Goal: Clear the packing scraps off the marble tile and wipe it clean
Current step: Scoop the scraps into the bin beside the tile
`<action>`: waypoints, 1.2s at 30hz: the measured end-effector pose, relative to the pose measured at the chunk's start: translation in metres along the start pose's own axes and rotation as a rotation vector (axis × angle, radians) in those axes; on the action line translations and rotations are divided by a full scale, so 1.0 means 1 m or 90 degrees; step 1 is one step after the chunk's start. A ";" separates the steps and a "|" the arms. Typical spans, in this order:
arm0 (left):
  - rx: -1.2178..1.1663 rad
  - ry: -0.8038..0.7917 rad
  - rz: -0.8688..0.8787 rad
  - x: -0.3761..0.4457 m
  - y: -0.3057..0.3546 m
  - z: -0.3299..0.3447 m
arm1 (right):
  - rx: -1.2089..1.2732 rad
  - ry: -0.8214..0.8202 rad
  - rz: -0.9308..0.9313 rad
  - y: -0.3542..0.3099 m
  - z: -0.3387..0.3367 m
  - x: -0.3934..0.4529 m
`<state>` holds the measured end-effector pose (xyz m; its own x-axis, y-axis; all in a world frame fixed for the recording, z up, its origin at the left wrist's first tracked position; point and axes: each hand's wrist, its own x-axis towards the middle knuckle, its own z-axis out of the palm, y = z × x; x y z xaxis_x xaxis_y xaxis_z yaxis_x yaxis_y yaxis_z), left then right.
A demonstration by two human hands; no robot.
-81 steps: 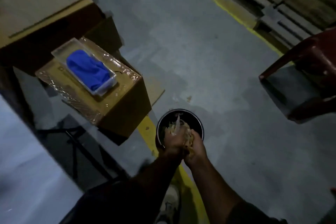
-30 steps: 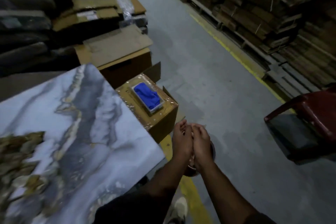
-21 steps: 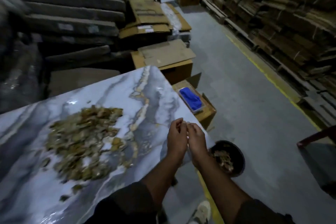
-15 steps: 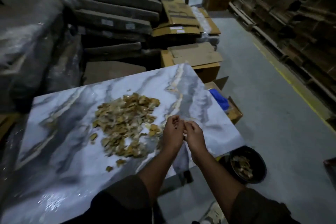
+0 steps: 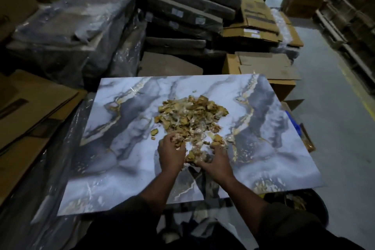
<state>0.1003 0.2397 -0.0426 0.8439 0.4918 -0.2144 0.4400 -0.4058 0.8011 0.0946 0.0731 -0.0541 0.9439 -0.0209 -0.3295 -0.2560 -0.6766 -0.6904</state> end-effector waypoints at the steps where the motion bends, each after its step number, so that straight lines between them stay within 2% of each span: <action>1: 0.042 0.014 -0.010 0.003 -0.003 -0.001 | -0.036 -0.004 -0.006 -0.001 0.004 0.002; 5: 0.152 -0.027 -0.045 0.013 -0.015 -0.002 | -0.128 -0.012 -0.037 -0.005 0.017 0.011; 11: 0.112 -0.128 0.008 0.029 -0.005 0.016 | -0.112 0.008 -0.036 -0.004 0.030 0.037; 13: 0.092 -0.128 -0.006 0.034 0.002 0.021 | -0.115 0.021 -0.059 -0.009 0.027 0.046; 17: 0.115 -0.038 0.009 0.039 0.005 0.019 | -0.217 0.080 -0.135 -0.011 0.016 0.062; 20: 0.135 -0.014 0.034 0.042 -0.001 0.014 | -0.258 0.079 -0.214 -0.006 0.006 0.074; 23: 0.146 -0.062 0.123 0.041 -0.007 0.015 | -0.312 0.063 -0.321 -0.006 0.005 0.090; 26: 0.166 -0.134 0.194 0.041 -0.009 0.018 | -0.358 0.015 -0.374 -0.011 0.011 0.107; 29: 0.166 -0.145 0.199 0.044 -0.010 0.022 | -0.387 -0.014 -0.406 -0.009 0.019 0.112; 36: 0.097 -0.161 0.188 0.051 -0.011 0.023 | -0.380 0.023 -0.436 0.008 0.034 0.099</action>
<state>0.1451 0.2514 -0.0751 0.9811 0.1398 -0.1336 0.1919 -0.6202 0.7606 0.1794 0.0909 -0.1139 0.8582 0.5101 0.0576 0.5047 -0.8180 -0.2758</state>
